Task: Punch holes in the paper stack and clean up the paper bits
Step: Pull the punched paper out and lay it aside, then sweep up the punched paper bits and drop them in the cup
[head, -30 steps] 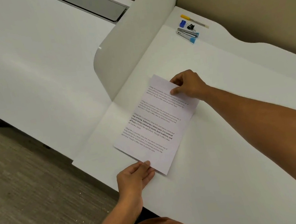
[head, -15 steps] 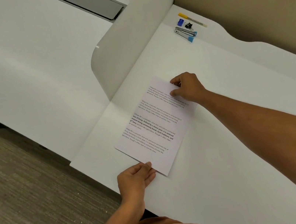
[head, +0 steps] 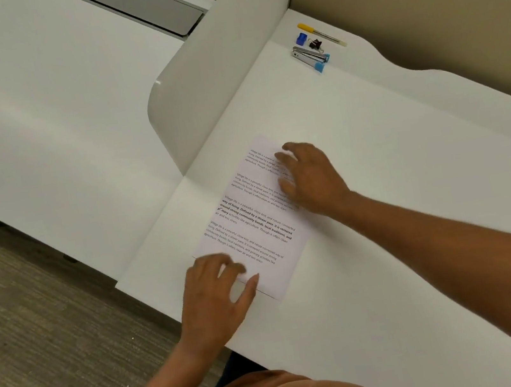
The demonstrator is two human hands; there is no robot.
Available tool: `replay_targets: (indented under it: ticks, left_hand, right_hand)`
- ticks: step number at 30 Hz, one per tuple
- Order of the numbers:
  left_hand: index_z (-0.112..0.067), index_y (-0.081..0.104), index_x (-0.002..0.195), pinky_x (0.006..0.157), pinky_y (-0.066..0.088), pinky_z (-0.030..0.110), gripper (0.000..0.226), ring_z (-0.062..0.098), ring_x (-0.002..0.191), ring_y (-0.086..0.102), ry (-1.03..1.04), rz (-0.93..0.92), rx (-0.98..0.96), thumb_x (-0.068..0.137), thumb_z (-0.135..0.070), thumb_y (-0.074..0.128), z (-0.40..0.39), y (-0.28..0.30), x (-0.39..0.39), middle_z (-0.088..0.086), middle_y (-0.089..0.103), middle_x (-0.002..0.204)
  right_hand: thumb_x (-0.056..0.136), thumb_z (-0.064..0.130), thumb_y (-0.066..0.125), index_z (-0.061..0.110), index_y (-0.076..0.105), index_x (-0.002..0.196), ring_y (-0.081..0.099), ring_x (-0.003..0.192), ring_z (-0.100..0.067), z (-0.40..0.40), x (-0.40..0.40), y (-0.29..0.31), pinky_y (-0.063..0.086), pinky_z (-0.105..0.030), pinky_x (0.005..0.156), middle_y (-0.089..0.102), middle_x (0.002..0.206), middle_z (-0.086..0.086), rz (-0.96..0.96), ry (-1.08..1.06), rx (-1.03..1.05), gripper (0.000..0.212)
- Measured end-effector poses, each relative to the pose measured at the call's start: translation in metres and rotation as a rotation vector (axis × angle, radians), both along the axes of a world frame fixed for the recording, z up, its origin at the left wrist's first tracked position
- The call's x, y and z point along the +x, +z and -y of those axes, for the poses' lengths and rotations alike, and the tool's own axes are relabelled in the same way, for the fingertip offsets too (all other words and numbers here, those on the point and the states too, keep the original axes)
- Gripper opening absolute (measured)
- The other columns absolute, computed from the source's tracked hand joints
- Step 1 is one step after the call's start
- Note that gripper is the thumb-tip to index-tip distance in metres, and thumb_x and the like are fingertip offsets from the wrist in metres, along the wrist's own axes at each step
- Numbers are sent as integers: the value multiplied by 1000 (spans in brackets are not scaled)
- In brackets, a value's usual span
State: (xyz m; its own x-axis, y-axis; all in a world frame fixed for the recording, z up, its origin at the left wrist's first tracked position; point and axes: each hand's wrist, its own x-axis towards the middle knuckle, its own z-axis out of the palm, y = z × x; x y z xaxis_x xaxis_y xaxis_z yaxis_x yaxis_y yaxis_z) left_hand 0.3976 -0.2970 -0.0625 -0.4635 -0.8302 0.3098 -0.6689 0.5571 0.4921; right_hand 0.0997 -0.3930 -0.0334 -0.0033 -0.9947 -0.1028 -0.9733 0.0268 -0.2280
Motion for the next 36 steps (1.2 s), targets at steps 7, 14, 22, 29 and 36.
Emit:
replay_targets:
  ticks: [7, 14, 22, 29, 36]
  left_hand:
    - [-26, 21, 170, 132, 16, 61, 82, 28, 167, 1, -294, 421, 157, 104, -73, 33, 33, -17, -26, 5, 8, 181]
    - [-29, 16, 171, 132, 14, 59, 83, 27, 167, -1, -293, 470, 164, 103, -75, 28, 28, -25, -29, 4, 4, 181]
    - [-31, 20, 170, 131, 9, 66, 84, 27, 167, -1, -267, 397, 119, 101, -76, 38, 21, -12, -40, 3, 6, 181]
    - [-31, 22, 170, 131, 4, 67, 85, 29, 167, 2, -291, 338, 22, 100, -78, 35, 6, 10, -114, 5, 8, 181]
    - [-30, 20, 171, 130, 3, 67, 82, 29, 167, -1, -471, 328, -48, 103, -75, 26, -50, 33, -224, 6, 6, 181]
  right_hand:
    - [105, 57, 41, 24, 20, 166, 5, 162, -34, -37, 19, -25, 8, -59, 128, 9, 176, -6, -7, 61, 81, 73]
    - [106, 60, 34, 26, 15, 167, -1, 162, -30, -38, 16, -28, 7, -60, 128, 3, 176, -3, -5, 64, 115, 72]
    - [105, 60, 29, 24, 18, 166, 2, 163, -27, -48, 12, -23, 4, -58, 130, 8, 176, -3, 67, 24, 13, 72]
    - [108, 55, 37, 26, 19, 166, 3, 163, -27, -129, -24, -23, 4, -57, 130, 9, 176, -3, -17, -186, -161, 67]
    - [108, 53, 37, 25, 20, 165, 7, 163, -29, -261, -109, -13, 9, -60, 129, 11, 176, -4, -91, -442, -154, 66]
